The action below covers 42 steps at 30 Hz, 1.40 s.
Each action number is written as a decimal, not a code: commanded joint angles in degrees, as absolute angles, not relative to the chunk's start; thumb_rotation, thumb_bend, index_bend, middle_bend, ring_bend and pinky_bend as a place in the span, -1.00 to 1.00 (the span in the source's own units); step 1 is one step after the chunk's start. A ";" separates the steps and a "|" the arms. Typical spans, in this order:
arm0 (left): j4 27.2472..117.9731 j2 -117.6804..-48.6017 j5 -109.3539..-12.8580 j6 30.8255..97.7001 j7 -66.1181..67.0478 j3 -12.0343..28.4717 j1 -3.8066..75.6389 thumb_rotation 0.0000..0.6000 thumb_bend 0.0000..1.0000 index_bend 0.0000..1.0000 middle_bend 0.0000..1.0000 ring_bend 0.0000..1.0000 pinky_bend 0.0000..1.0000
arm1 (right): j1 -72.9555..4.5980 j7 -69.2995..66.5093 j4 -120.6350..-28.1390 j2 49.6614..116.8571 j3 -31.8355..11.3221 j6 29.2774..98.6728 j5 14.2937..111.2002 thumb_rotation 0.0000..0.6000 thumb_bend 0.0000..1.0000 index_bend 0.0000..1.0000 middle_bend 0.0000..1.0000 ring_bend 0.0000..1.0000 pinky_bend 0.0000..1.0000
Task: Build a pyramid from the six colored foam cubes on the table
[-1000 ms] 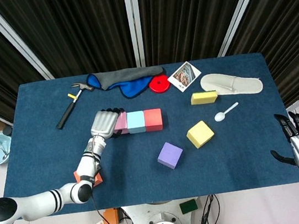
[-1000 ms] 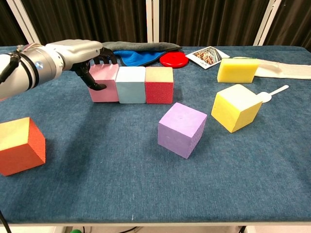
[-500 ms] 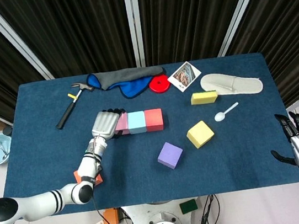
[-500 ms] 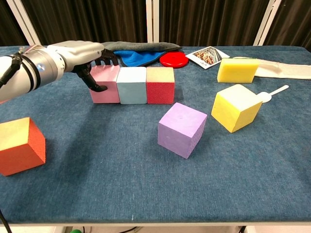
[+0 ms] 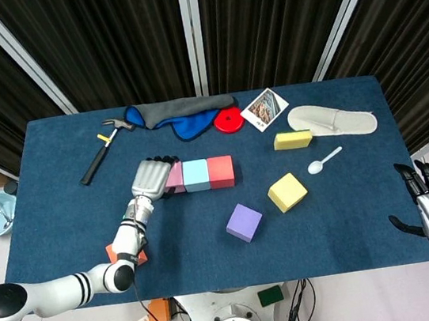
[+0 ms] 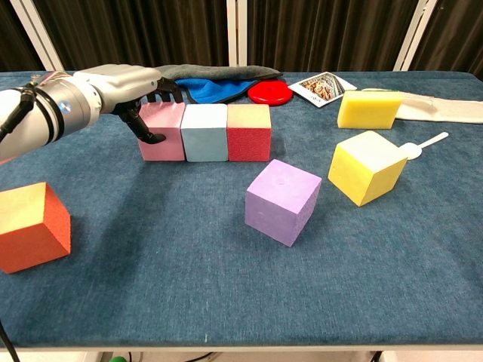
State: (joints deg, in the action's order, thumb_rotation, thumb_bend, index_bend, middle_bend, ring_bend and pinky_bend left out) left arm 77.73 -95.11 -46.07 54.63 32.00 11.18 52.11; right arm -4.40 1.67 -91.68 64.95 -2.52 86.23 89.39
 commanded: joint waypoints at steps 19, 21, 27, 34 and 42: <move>78.30 -95.16 -44.14 53.63 33.56 11.28 52.75 1.00 -0.44 -0.54 -0.41 -0.25 -0.29 | -4.26 1.54 -91.55 64.96 -2.52 86.45 89.43 1.00 -0.64 -1.00 -0.81 -0.98 -0.87; 78.53 -94.98 -43.92 53.45 33.73 11.24 52.83 1.00 -0.45 -0.58 -0.48 -0.28 -0.29 | -4.26 1.48 -91.57 64.94 -2.56 86.47 89.40 1.00 -0.64 -1.00 -0.81 -0.98 -0.87; 79.59 -94.29 -42.66 53.26 34.78 10.97 53.07 0.94 -0.48 -0.68 -0.64 -0.41 -0.33 | -4.34 1.25 -91.41 65.05 -2.56 86.40 89.51 1.00 -0.63 -1.00 -0.81 -0.98 -0.88; 80.75 -93.57 -42.38 53.57 35.22 10.70 53.17 0.83 -0.51 -0.69 -0.74 -0.48 -0.33 | -4.39 1.20 -91.41 65.03 -2.60 86.42 89.61 1.00 -0.63 -1.00 -0.82 -0.98 -0.90; 80.74 -93.32 -42.19 53.16 34.97 10.73 53.58 0.81 -0.52 -0.69 -0.76 -0.52 -0.38 | -4.25 1.19 -91.52 64.90 -2.52 86.59 89.67 1.00 -0.62 -1.00 -0.82 -0.98 -0.90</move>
